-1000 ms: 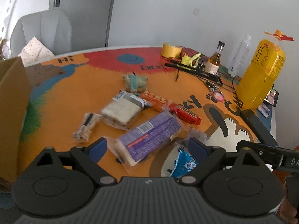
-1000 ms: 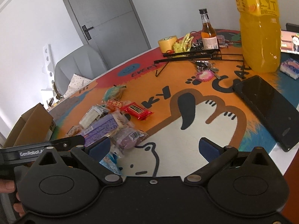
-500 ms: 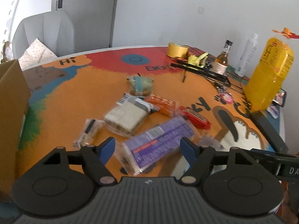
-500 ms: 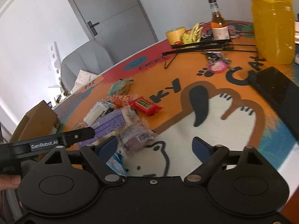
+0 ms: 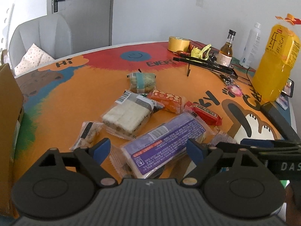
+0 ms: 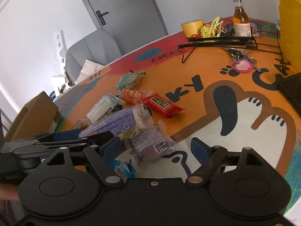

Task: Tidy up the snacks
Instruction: 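Grasp the purple bar pack with left tool while right tool grasps pink packet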

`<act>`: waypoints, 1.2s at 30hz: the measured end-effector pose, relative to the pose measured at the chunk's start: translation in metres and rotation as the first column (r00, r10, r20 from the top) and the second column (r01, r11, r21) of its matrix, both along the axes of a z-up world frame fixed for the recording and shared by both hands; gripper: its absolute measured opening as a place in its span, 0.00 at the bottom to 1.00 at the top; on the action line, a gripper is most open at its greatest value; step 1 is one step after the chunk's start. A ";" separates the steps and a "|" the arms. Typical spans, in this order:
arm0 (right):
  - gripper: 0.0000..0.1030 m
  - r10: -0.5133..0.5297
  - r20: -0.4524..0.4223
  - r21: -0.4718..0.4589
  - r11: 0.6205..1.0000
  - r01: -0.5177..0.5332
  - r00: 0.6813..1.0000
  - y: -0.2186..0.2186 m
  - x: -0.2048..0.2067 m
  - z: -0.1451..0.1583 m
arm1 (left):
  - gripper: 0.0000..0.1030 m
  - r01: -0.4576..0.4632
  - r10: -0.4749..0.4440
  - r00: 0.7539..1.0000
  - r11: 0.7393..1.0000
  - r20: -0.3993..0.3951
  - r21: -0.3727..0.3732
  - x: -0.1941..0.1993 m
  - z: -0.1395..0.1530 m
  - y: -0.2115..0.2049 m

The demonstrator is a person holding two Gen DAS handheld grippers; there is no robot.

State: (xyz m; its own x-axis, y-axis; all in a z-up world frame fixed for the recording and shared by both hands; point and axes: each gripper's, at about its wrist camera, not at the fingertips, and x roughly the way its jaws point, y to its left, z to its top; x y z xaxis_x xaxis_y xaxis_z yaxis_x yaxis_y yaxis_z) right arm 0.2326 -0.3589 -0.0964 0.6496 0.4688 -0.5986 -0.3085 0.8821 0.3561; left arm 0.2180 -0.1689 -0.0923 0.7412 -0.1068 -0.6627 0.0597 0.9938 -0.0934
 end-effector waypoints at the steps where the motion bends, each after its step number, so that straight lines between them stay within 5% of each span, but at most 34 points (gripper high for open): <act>1: 0.79 0.003 0.004 -0.007 1.000 -0.003 1.000 0.001 0.000 0.000 | 0.84 0.004 -0.004 1.000 1.000 0.001 0.002 0.000 0.000 0.000; 5: 0.69 0.003 0.024 -0.037 0.999 -0.002 1.000 0.003 -0.001 -0.001 | 0.83 0.019 -0.019 1.000 1.000 0.001 0.017 -0.001 -0.001 -0.001; 7: 0.52 0.006 0.041 -0.072 0.997 -0.003 0.999 0.005 -0.002 -0.001 | 0.81 0.021 -0.021 1.000 1.000 -0.003 0.021 -0.002 -0.001 -0.002; 11: 0.39 0.015 0.050 -0.092 0.996 -0.010 0.999 0.007 -0.006 0.000 | 0.69 0.047 -0.046 0.999 0.999 -0.009 0.023 -0.005 -0.001 -0.007; 18: 0.37 -0.003 0.055 -0.091 0.996 0.008 0.998 0.004 -0.015 0.000 | 0.44 0.039 -0.039 0.999 0.999 -0.003 -0.003 -0.013 0.004 -0.005; 24: 0.37 -0.029 0.049 -0.096 0.995 0.034 0.998 -0.007 -0.024 0.001 | 0.34 0.065 -0.066 0.997 0.997 -0.025 -0.034 -0.021 0.009 -0.005; 27: 0.39 -0.041 0.044 -0.114 0.992 0.046 0.998 -0.010 -0.031 0.001 | 0.35 0.089 -0.093 0.993 0.995 -0.071 -0.054 -0.028 0.013 -0.004; 31: 0.54 -0.050 0.041 -0.141 0.988 0.056 0.998 -0.008 -0.033 0.003 | 0.40 0.099 -0.102 0.991 0.994 -0.085 -0.045 -0.031 0.014 -0.007; 36: 0.64 -0.049 0.059 -0.155 0.986 0.058 0.997 -0.007 -0.030 0.000 | 0.75 0.096 -0.096 0.995 0.995 -0.028 -0.008 -0.027 0.016 -0.016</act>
State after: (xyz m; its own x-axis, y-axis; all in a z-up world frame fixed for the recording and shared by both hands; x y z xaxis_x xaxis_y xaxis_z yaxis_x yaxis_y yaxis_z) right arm 0.2028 -0.3656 -0.0963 0.7052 0.3360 -0.6243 -0.2747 0.9413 0.1964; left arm 0.1913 -0.1850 -0.0767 0.7086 -0.1812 -0.6820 0.1520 0.9830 -0.1032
